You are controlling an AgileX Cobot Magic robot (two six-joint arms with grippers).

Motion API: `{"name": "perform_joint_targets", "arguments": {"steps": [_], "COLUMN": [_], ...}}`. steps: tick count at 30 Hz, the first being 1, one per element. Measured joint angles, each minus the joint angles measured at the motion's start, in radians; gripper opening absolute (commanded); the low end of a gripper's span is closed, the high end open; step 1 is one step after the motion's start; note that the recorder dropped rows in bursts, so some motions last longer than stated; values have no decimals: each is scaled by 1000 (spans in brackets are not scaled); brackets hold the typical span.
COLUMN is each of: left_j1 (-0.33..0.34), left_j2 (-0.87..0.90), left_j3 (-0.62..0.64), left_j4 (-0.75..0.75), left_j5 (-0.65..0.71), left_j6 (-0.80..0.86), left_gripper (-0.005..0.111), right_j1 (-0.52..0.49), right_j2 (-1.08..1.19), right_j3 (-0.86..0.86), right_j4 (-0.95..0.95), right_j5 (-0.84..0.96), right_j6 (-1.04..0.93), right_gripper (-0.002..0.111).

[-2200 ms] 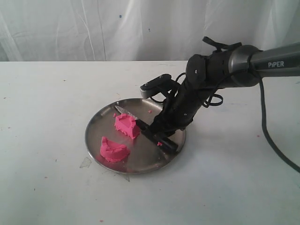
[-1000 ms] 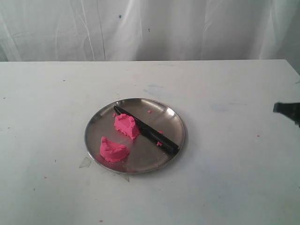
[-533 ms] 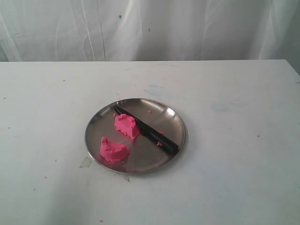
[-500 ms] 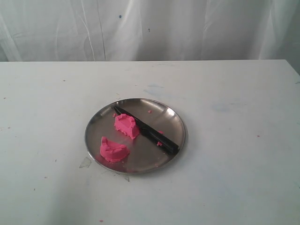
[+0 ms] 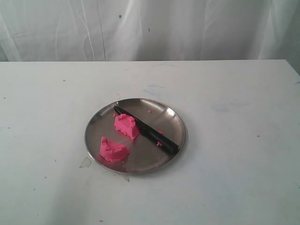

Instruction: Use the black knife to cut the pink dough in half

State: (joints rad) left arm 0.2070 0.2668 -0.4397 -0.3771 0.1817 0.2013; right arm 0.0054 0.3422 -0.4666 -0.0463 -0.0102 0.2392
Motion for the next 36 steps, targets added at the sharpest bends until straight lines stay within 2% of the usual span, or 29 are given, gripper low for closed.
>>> {"name": "perform_joint_targets", "arguments": {"steps": [8, 12, 16, 21, 24, 28, 31, 36], "left_j1": [0, 0, 0, 0, 0, 0, 0, 0], "left_j2": [0, 0, 0, -2, -5, -5, -5, -5], "left_j3": [0, 0, 0, 0, 0, 0, 0, 0], "left_j4": [0, 0, 0, 0, 2, 2, 2, 2], "left_j5": [2, 2, 2, 2, 8, 12, 12, 15], "left_j6": [0, 0, 0, 0, 0, 0, 0, 0], "left_gripper": [0, 0, 0, 0, 0, 0, 0, 0], "right_j1": [4, 4, 4, -24, -32, -32, -33, -33], "right_j2": [-28, -72, -172, -328, -336, -336, -336, -336], "right_j3": [0, 8, 147, 384, 454, 461, 466, 466], "right_j4": [0, -4, -6, -5, -68, -100, -105, -25], "right_j5": [10, 42, -44, -72, 2, 233, 329, 348], "right_j6": [-5, -109, -186, -158, -54, 3, -53, -174], "right_gripper": [0, 0, 0, 0, 0, 0, 0, 0]}}
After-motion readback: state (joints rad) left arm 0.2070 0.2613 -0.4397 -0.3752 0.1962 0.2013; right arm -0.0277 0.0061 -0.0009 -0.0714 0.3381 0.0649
